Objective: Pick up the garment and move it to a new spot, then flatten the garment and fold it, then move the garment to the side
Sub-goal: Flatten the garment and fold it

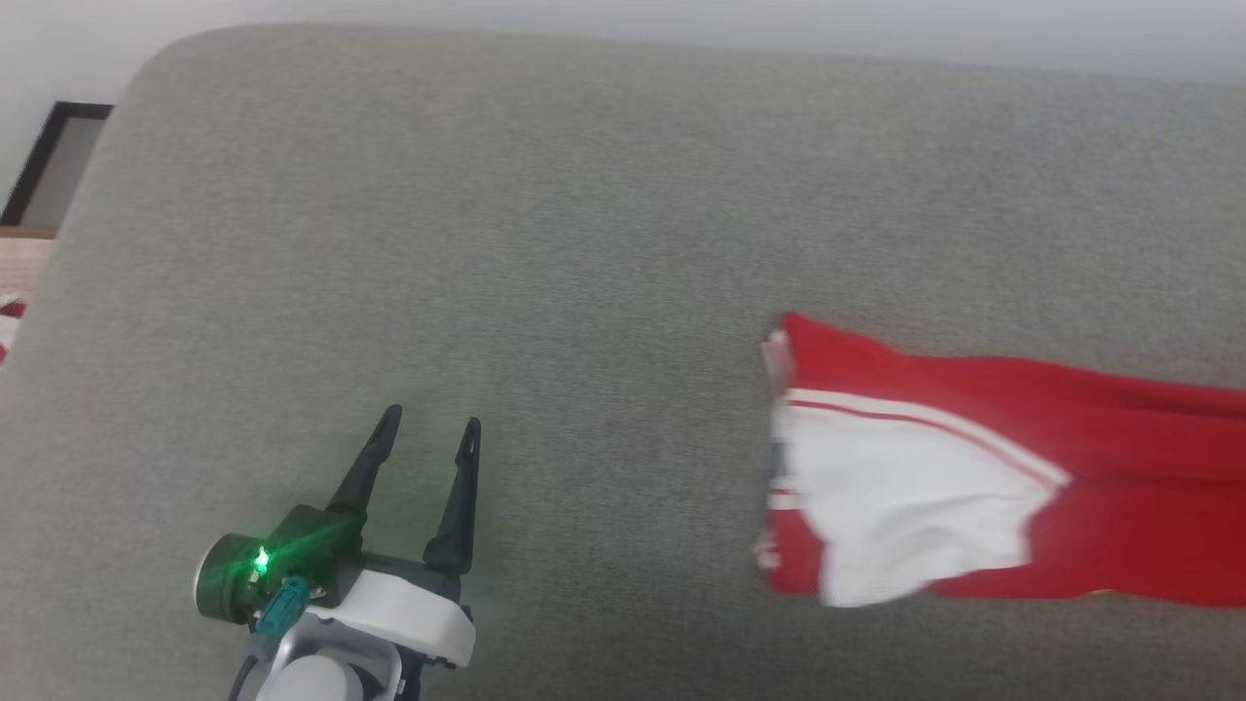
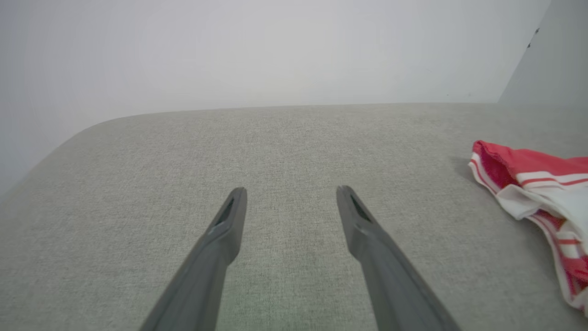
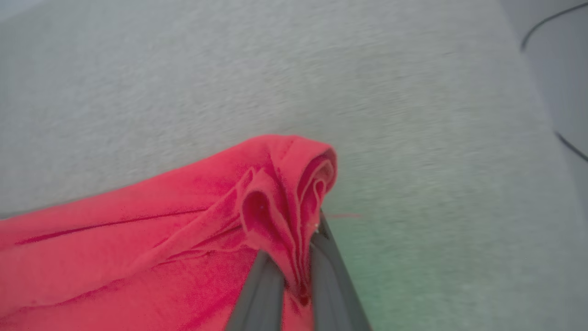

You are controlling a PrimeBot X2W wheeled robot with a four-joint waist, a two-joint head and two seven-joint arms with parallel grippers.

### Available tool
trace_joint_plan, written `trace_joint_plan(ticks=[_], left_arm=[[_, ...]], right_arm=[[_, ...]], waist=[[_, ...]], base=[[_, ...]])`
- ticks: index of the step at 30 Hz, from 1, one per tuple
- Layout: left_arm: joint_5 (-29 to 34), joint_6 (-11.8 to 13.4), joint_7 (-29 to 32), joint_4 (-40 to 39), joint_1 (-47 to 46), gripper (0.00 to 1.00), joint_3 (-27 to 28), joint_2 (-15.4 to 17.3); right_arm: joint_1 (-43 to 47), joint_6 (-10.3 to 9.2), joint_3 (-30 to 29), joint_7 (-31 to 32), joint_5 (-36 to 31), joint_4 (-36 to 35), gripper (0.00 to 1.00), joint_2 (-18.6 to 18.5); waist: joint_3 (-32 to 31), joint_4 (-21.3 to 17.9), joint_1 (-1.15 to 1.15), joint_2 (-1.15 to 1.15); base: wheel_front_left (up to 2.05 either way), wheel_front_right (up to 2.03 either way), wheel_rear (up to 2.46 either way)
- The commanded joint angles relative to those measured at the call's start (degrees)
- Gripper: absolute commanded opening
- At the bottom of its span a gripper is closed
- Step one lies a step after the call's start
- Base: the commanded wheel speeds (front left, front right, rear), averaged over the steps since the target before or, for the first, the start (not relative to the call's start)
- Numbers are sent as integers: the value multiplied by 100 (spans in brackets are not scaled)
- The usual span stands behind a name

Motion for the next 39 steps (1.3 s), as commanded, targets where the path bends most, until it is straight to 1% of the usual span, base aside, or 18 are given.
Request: trace_joint_plan(ticks=[1, 3, 6, 9, 11, 16, 17, 18, 22, 25, 29, 35, 39], left_arm=[[90, -55, -24, -45, 68, 100, 59, -30], [132, -113, -24, -74, 47, 100, 94, -65], [214, -163, -24, -96, 28, 100, 161, -113], [280, -184, -24, -121, 6, 100, 171, -148], [320, -202, -24, -112, 31, 100, 175, -169], [340, -244, -25, -103, 98, 100, 177, -213], [316, -245, -25, -92, 108, 100, 162, -218], [307, -267, -25, -67, 106, 100, 132, -229], [323, -288, -25, -37, 131, 100, 91, -246], [291, -298, -25, -31, 159, 100, 85, -255], [240, -300, -25, -11, 196, 100, 101, -264], [174, -307, -25, 44, 167, 100, 35, -276], [77, -308, -25, 86, 110, 100, -33, -278]], right_arm=[[29, -9, -100, -101, 51, 164, 0, -133], [-5, -9, -223, -211, 98, 382, 0, -296], [-72, -4, -329, -287, 172, 522, 0, -318], [-55, -5, -324, -249, 183, 464, 0, -292], [23, -5, -252, -187, 123, 280, 0, -269], [153, -5, -4, -83, -134, -540, 0, -193], [169, -4, 43, -55, -199, -755, 0, -175], [167, -4, 152, -39, -347, -1154, 0, -151], [47, -4, 331, 94, -644, -2005, 0, 5], [-71, -4, 433, 248, -883, -2590, 0, 193], [-264, -5, 588, 537, -1213, -3155, 0, 618], [-494, -4, 760, 991, -1665, -3383, 0, 1383], [-539, -4, 810, 1218, -1930, -3311, 0, 1744]], waist=[[40, -107, 0, 0], [48, -162, 0, 0], [24, -220, 0, 0], [-15, -239, 0, 0], [-65, -254, 0, 0], [-174, -260, 0, 0], [-193, -258, 0, 0], [-231, -242, 0, 0], [-316, -177, 0, 0], [-375, -111, 0, 0], [-425, -27, 0, 0], [-422, 144, 0, 0], [-371, 236, 0, 0]], base=[[0, 0, 0], [0, 0, 0], [0, 0, 0], [0, 0, 0], [0, 0, 0], [0, 0, 0], [0, 0, 0], [0, 0, 0], [0, 0, 0], [0, 0, 0], [0, 0, 0], [0, 0, 0], [0, 0, 0]])
